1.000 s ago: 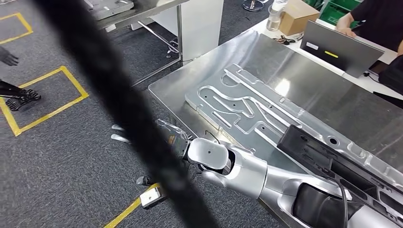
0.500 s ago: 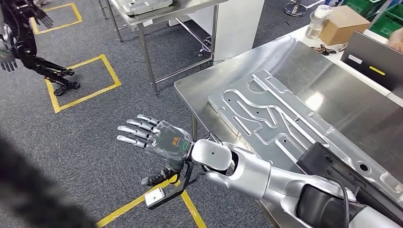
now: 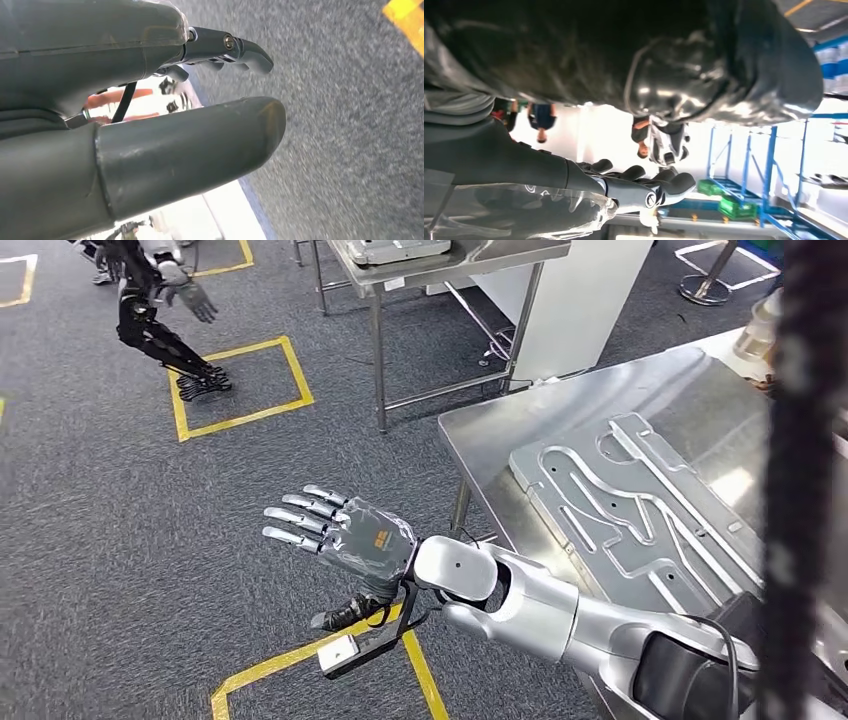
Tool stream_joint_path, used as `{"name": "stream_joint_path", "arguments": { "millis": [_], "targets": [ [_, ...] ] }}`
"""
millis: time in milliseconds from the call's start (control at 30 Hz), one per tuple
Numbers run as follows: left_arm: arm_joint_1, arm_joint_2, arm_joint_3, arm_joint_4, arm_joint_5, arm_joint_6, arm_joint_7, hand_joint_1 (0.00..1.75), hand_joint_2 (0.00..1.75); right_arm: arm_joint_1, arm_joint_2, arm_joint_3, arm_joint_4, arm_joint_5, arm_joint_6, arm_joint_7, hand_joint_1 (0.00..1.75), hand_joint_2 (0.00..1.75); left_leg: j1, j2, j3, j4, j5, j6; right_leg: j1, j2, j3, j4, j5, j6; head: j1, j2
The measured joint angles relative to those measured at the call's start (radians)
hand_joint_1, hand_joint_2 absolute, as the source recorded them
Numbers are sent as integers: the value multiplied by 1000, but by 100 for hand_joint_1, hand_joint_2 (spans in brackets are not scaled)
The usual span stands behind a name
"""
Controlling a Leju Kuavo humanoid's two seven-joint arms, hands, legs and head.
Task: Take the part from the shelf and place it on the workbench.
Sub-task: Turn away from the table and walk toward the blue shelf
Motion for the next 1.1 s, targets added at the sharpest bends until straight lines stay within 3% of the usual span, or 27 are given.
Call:
{"name": "stream_joint_path", "arguments": {
  "millis": [67, 100, 167, 233, 300, 333, 400, 433, 467, 533, 600, 667, 700, 767, 833, 867, 900, 933, 967, 1033, 1100],
  "targets": [
    [-2, 0, -1, 0, 0, 1, 2, 0, 0, 0, -2, -1, 0, -1, 0, 0, 0, 0, 0, -24, -6, 4, 2, -8, -4, 48, 44, -106, 40, -3, 0, 0],
    [-3, 0, -1, 0, 0, 2, 3, 0, 0, 1, -2, -1, 0, -2, 0, -1, 0, 0, 2, -36, -10, 4, 4, -14, -4, 63, 50, -124, 41, -3, 0, 0],
    [-3, 1, -4, 0, 0, 3, 5, 0, 0, 2, -3, -1, -1, -3, 0, -2, 0, 0, 6, -56, -19, 3, 9, -28, -1, 50, 51, -128, 43, -9, 0, 0],
    [-1, 2, -7, 0, 1, 4, 6, 0, 0, 0, -4, -1, -2, -3, 0, -2, 0, 0, 5, -23, -31, 26, -6, -36, -1, 23, 57, -136, 47, -23, -1, 0],
    [-2, 2, -11, 0, 2, 4, 7, 0, 0, 0, -3, -1, -3, -4, 0, -2, 0, 0, 2, 40, -73, 120, -59, -42, 2, -5, 62, -141, 49, -34, -2, 0],
    [-3, 2, -12, 0, 2, 4, 7, 0, 0, 1, -4, -1, -4, -4, 0, -2, 0, 0, 2, 59, -104, 186, -90, -43, 5, -20, 62, -141, 48, -38, -3, 0],
    [-5, 1, -14, 0, 2, 4, 7, 0, 0, 3, -4, -1, -4, -4, 1, -2, 0, 0, 2, 72, -143, 271, -115, -45, 10, -50, 63, -141, 45, -41, -3, 0],
    [-5, 1, -15, 0, 2, 4, 7, 0, 0, 3, -4, -1, -4, -4, 1, -2, 0, 0, 2, 74, -140, 268, -104, -44, 11, -64, 64, -141, 44, -42, -3, 0],
    [-4, 1, -16, 0, 2, 4, 7, 0, 0, 3, -4, -1, -4, -4, 1, -2, 0, 0, 2, 80, -115, 225, -78, -42, 12, -77, 65, -141, 42, -41, -3, 0],
    [-4, 2, -17, 0, 4, 5, 7, 0, 0, 3, -4, -2, -4, -7, 1, -4, 0, 0, -6, 118, -40, 92, -27, -33, 16, -100, 70, -140, 36, -37, -3, 0],
    [-6, 3, -19, 0, 8, 6, 7, 0, 0, 3, -6, -3, -4, -11, 2, -7, 0, 0, -16, 147, 2, 11, -9, -22, 22, -121, 73, -139, 31, -28, -2, 0],
    [-6, 3, -21, 0, 11, 6, 7, 0, 0, 3, -7, -4, -4, -13, 3, -12, 0, 0, -19, 131, 1, 1, -9, -14, 24, -142, 76, -140, 28, -20, -2, 0],
    [-4, 3, -22, 0, 12, 6, 7, 0, 0, 3, -7, -5, -4, -14, 3, -13, 0, 0, -17, 121, 3, -4, -6, -10, 22, -138, 78, -138, 23, -16, -2, 0],
    [-3, 2, -23, 0, 16, 6, 8, 0, 0, 4, -8, -6, -4, -15, 4, -14, 0, 0, -11, 102, 9, -14, 0, -1, 17, -90, 63, -95, -9, -7, -2, 0],
    [-5, 2, -23, 0, 18, 6, 8, 0, 0, 8, -11, -7, -3, -16, 4, -14, 0, 0, -8, 84, 10, -18, 3, 5, 11, -35, 8, 19, -70, -1, -2, 0],
    [-6, 2, -23, 0, 19, 6, 8, 0, 0, 13, -13, -7, -2, -16, 5, -14, 0, 0, -8, 73, 9, -17, 3, 7, 9, -26, -25, 83, -95, 1, -2, 0],
    [-6, 2, -23, 0, 19, 6, 8, 0, 0, 17, -15, -7, 0, -16, 5, -14, 0, 0, -8, 60, 9, -16, 3, 7, 7, -24, -48, 125, -103, 3, -2, 0],
    [-6, 2, -23, 0, 20, 6, 8, 0, 0, 20, -16, -7, 1, -16, 5, -14, 0, 0, -7, 46, 8, -14, 2, 7, 5, -23, -56, 134, -92, 5, -2, 0],
    [-6, 3, -23, 0, 20, 6, 8, 0, 0, 22, -17, -7, 2, -16, 5, -14, 0, 0, -7, 32, 8, -11, 2, 6, 2, -21, -46, 104, -62, 6, -2, 0],
    [-5, 2, -23, 0, 20, 6, 8, 0, 0, 22, -18, -7, 3, -16, 5, -14, 0, 87, -5, 4, 7, -3, -2, -1, -7, 13, 10, -25, 9, 8, -2, 0],
    [-6, 3, -23, 0, 20, 6, 8, 0, 0, 23, -19, -8, 4, -17, 6, -14, 0, 175, -4, -17, 0, 5, -3, -11, -11, 50, 47, -111, 38, 8, -2, 0]
  ]
}}
